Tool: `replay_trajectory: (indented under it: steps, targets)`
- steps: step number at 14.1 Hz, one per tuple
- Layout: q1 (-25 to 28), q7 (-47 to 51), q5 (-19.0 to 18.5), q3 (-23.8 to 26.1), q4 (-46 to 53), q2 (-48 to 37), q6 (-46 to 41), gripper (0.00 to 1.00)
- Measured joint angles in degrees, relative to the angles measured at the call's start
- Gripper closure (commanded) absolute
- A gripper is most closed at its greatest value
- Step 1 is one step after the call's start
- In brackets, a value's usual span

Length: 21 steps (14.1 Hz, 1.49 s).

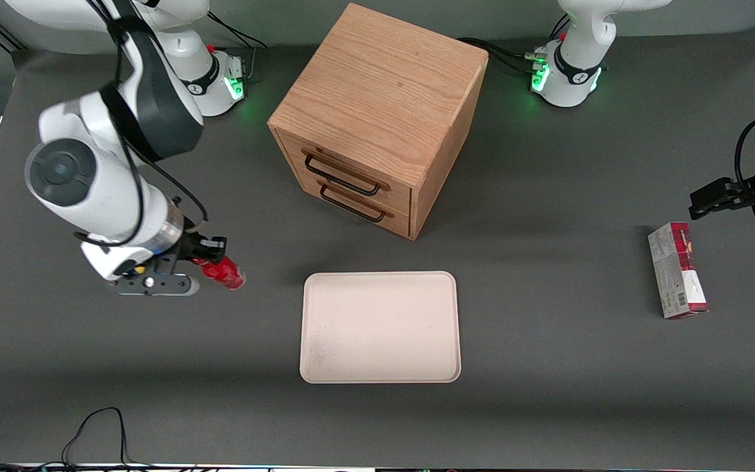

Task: Place coke bottle on tray
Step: 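Lift the bottle and carry it onto the cream tray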

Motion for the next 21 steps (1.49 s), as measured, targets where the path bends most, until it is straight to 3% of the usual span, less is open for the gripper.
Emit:
replay_trajectory:
  steps: [5,10,15,21]
  targets:
    - [-0.1,1.27,-0.13,1.85,12.73,6.13,-2.42,1.0]
    - [2.02,5.6,-6.0,7.61,28.51,21.93,1.07,1.0]
    - [5.54,7.27,-13.22,8.3,31.95,26.98,4.69,1.0]
    - [6.3,12.0,-13.63,8.69,31.96,34.36,13.98,1.0]
